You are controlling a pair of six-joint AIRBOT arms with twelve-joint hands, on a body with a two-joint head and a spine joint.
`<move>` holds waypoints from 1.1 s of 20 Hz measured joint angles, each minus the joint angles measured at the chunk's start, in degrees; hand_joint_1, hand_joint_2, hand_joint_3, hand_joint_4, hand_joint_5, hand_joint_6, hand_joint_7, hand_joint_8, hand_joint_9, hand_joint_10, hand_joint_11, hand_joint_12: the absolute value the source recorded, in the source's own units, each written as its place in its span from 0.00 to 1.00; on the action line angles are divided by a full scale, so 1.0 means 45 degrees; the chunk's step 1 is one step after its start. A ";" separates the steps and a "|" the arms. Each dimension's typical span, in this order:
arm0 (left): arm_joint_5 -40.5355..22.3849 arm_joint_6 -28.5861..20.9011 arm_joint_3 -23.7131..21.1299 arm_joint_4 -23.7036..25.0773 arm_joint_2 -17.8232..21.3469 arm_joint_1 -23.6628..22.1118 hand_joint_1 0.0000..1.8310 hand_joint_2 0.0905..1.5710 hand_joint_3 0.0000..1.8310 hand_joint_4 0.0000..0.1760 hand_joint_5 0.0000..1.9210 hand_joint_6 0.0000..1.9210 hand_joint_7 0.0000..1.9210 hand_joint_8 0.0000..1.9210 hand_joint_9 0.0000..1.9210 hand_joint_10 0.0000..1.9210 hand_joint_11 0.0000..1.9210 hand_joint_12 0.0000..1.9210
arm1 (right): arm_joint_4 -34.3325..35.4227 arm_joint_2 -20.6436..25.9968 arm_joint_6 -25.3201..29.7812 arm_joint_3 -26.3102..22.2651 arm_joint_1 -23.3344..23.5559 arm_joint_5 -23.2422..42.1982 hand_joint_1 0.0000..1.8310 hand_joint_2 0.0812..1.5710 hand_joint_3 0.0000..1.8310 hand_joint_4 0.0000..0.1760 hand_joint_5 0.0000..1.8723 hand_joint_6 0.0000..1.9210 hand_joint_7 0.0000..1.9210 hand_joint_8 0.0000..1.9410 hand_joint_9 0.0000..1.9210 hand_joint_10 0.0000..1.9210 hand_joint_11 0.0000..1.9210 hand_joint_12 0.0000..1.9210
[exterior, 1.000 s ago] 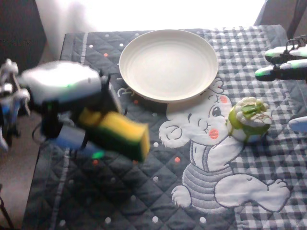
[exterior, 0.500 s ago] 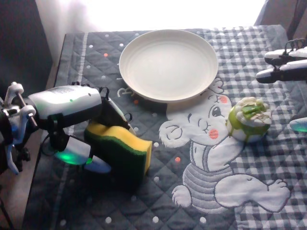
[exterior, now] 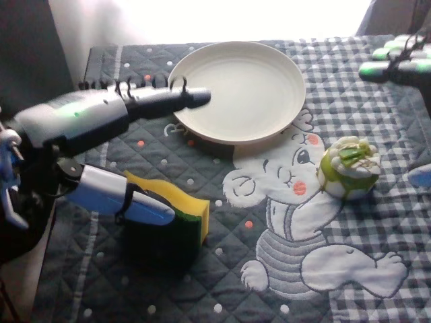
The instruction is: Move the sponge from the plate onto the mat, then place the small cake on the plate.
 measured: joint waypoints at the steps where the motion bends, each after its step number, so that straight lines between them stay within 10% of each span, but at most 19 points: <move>1: -0.0359 0.0005 -0.0107 -0.0423 0.0063 0.0146 0.47 0.48 0.00 0.72 0.04 0.00 0.04 0.00 0.03 0.00 0.00 0.28 | 0.0000 -0.0078 0.0005 0.0044 0.0160 0.0165 0.43 0.51 0.00 1.00 0.07 0.00 0.05 0.00 0.02 0.00 0.03 0.06; 5: -0.1486 0.0243 -0.0423 -0.0874 0.0325 0.0442 0.50 0.46 0.00 0.85 0.00 0.00 0.00 0.00 0.00 0.00 0.00 0.02 | -0.0840 -0.0554 0.0641 0.0335 0.0539 0.0437 0.39 0.50 0.00 0.85 0.06 0.00 0.04 0.00 0.04 0.00 0.04 0.05; 10: -0.1647 0.0325 -0.0432 -0.0952 0.0325 0.0549 0.50 0.44 0.00 0.79 0.00 0.00 0.00 0.00 0.00 0.00 0.02 0.02 | -0.1690 -0.1166 0.0821 0.0680 0.0840 -0.0617 0.45 0.47 0.00 0.98 0.09 0.00 0.06 0.00 0.07 0.00 0.10 0.08; 12: -0.1671 0.0330 -0.0437 -0.0976 0.0325 0.0549 0.50 0.45 0.00 0.78 0.00 0.00 0.00 0.00 0.00 0.00 0.01 0.03 | -0.1938 -0.1370 0.1107 0.0923 0.0860 -0.1044 0.46 0.50 0.00 0.81 0.11 0.00 0.09 0.00 0.11 0.00 0.08 0.21; 16: -0.1695 0.0321 -0.0481 -0.1035 0.0335 0.0578 0.49 0.45 0.00 0.76 0.00 0.00 0.00 0.00 0.00 0.00 0.00 0.22 | -0.3429 -0.2327 0.2861 0.1768 0.0937 -0.2001 0.54 0.58 0.00 0.07 0.21 0.00 0.20 0.00 0.21 0.00 0.03 0.49; 20: -0.1685 0.0330 -0.0491 -0.1078 0.0335 0.0602 0.49 0.45 0.00 0.89 0.00 0.00 0.00 0.00 0.00 0.00 0.00 0.22 | -0.3706 -0.2385 0.2924 0.1797 0.1044 -0.2331 0.57 0.65 0.00 0.00 0.39 0.00 0.38 0.01 0.40 0.04 0.19 0.54; 21: -0.1710 0.0330 -0.0491 -0.1083 0.0335 0.0631 0.48 0.45 0.00 0.91 0.00 0.00 0.00 0.00 0.00 0.00 0.00 0.27 | -0.3672 -0.2385 0.2939 0.1826 0.1132 -0.2327 0.66 0.69 0.00 0.00 0.50 0.32 0.48 0.51 0.51 0.19 0.33 0.67; 22: -0.1695 0.0325 -0.0491 -0.1083 0.0335 0.0661 0.47 0.46 0.00 0.88 0.00 0.00 0.00 0.00 0.00 0.00 0.00 0.27 | -0.3628 -0.2385 0.2948 0.1846 0.1137 -0.2297 0.67 0.74 0.00 0.00 0.45 0.56 0.44 0.63 0.45 0.66 0.39 0.87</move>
